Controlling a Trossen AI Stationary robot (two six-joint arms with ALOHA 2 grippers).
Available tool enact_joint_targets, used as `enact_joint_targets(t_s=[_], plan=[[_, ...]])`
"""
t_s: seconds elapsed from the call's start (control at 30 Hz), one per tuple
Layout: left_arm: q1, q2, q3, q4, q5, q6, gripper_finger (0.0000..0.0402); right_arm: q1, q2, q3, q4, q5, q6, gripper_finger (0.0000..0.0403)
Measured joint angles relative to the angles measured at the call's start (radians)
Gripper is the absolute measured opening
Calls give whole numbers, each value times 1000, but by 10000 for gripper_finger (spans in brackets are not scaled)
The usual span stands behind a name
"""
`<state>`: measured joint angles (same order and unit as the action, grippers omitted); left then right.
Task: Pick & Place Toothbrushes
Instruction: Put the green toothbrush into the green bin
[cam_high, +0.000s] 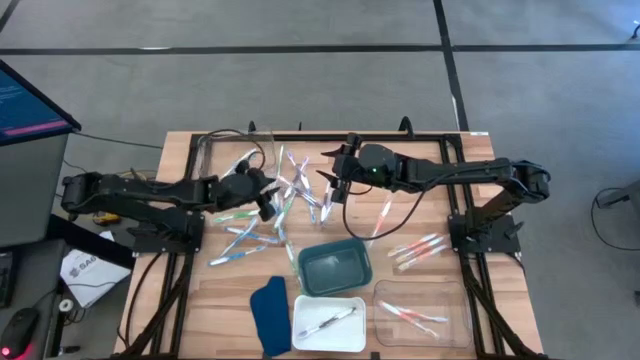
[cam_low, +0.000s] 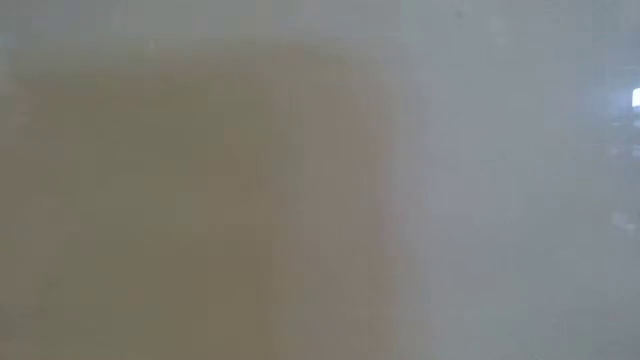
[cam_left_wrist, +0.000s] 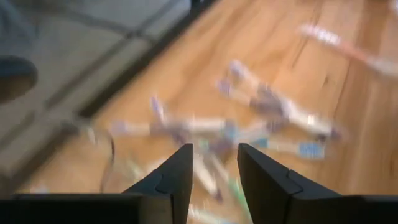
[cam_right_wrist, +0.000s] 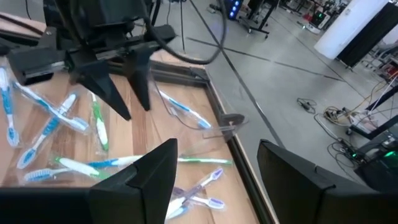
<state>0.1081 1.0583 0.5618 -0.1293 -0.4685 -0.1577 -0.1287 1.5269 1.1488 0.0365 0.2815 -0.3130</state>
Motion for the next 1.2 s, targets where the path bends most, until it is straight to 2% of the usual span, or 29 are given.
enact_joint_targets(t_s=[0.23, 0.47, 0.7, 0.87, 1.0, 1.2], plan=[[1, 2, 0, -290, 81, -256, 117, -11, 0, 0, -64, 0, -7, 216], [1, 2, -1, -468, 147, -359, 117, -20, 0, 0, -122, 2, -8, 216], [-10, 2, -1, -526, 210, -393, 117, -17, 0, 0, -135, 2, -8, 216], [-13, 3, -2, -619, 208, -447, 117, -18, 0, 0, -135, 2, -8, 216], [-13, 3, -13, -608, 203, -464, 117, -18, 0, 0, -135, 2, -8, 216], [-13, 3, -94, -592, 183, -499, 117, -18, 0, 0, -135, 2, -8, 216]])
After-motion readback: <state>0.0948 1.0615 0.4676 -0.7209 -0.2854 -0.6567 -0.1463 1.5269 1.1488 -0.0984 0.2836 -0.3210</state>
